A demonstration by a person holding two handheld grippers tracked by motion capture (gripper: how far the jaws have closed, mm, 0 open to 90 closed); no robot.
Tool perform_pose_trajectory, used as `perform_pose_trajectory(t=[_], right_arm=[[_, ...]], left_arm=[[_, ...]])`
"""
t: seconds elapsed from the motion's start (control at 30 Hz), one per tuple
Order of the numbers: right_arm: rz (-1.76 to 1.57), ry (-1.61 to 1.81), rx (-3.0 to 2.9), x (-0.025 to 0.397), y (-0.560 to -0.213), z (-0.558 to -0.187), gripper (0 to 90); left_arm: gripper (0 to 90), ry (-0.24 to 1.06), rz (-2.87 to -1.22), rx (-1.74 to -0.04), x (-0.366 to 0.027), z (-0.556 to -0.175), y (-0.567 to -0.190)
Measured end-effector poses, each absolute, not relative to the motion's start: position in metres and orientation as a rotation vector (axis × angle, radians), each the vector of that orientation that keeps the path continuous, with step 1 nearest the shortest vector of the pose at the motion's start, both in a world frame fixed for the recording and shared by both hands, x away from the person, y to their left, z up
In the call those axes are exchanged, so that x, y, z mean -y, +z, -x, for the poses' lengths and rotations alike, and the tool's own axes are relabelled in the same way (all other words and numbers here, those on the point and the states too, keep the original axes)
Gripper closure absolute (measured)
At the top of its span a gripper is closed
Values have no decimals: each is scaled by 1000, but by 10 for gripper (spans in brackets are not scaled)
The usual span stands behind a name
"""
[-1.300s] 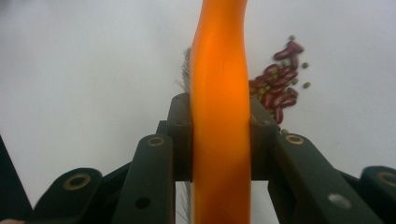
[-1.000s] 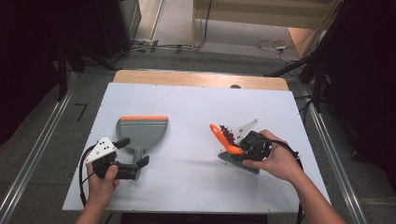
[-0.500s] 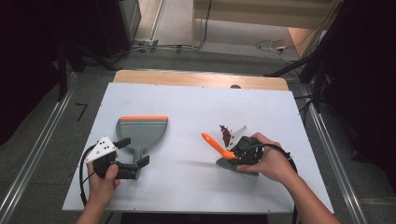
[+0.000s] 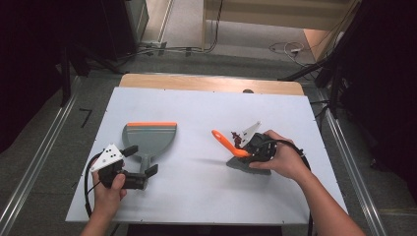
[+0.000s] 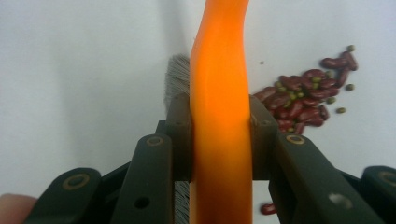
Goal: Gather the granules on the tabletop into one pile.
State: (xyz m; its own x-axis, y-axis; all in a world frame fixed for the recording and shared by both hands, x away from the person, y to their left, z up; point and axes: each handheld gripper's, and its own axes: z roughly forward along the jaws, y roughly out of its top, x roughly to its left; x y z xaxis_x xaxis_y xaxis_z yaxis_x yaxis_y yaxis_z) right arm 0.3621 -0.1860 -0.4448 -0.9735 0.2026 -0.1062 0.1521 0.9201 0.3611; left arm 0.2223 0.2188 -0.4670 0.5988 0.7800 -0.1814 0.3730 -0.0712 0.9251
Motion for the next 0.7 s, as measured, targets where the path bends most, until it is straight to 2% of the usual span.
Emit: perform_pose_trajectory(t=[0.7], right_arm=[[-251, 551, -2929, 179, -444, -396, 676]], left_arm=[[0, 439, -1680, -968, -219, -222, -467]])
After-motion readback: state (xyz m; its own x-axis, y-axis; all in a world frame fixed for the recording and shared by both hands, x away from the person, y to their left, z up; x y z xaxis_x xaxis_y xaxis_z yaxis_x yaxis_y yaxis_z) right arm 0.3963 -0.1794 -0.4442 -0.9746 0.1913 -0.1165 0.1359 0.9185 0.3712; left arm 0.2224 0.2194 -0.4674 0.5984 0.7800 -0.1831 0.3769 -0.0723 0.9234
